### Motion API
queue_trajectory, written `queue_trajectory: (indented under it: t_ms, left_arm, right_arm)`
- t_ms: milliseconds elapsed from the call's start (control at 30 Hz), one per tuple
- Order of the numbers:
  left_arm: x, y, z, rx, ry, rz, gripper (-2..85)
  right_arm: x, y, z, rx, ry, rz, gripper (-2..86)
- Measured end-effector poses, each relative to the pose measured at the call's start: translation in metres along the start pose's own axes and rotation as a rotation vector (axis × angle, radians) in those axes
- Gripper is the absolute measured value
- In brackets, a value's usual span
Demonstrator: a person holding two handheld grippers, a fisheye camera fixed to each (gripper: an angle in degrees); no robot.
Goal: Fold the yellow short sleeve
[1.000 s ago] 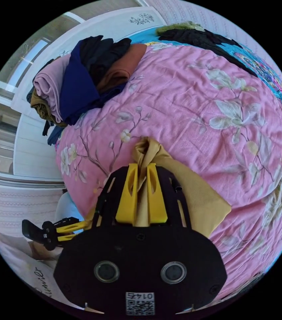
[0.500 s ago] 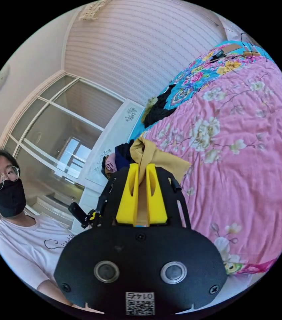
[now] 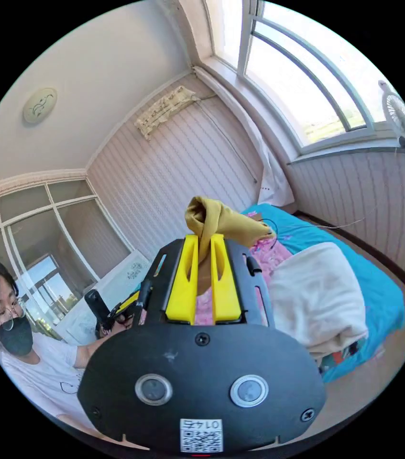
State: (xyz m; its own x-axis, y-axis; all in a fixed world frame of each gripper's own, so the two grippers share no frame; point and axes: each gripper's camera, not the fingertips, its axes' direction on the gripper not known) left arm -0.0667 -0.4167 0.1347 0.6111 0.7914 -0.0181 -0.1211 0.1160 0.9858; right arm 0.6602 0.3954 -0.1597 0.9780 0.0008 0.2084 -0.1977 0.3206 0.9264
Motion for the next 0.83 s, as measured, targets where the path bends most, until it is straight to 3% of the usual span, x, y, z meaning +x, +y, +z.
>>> queue_trajectory:
  t_ms: [100,233,333,467,667,833]
  left_arm:
    - [0.011,0.037,0.062,-0.176,0.081,-0.102,7.3]
    - [0.027,0.096,0.076,-0.404,0.094,-0.136,8.7]
    - [0.042,0.143,0.022,-0.403,0.104,-0.060,8.3]
    - [0.064,0.216,-0.092,-0.424,0.016,-0.006,7.4]
    - [0.099,0.307,-0.269,-0.472,-0.293,-0.241,7.0]
    - [0.125,0.363,-0.399,-0.363,-0.625,-0.450,7.0]
  right_arm:
    - [0.063,0.026,-0.032,-0.116,0.245,0.176,6.9]
    - [0.093,0.091,-0.085,-0.093,0.282,0.305,7.7]
    - [0.072,0.153,-0.120,-0.067,0.222,0.268,7.2]
    - [0.015,0.233,-0.117,-0.256,0.188,0.249,6.4]
    - [-0.120,0.282,-0.037,-0.551,0.030,0.046,5.0]
    - [-0.264,0.287,0.070,-0.797,-0.220,-0.275,5.5]
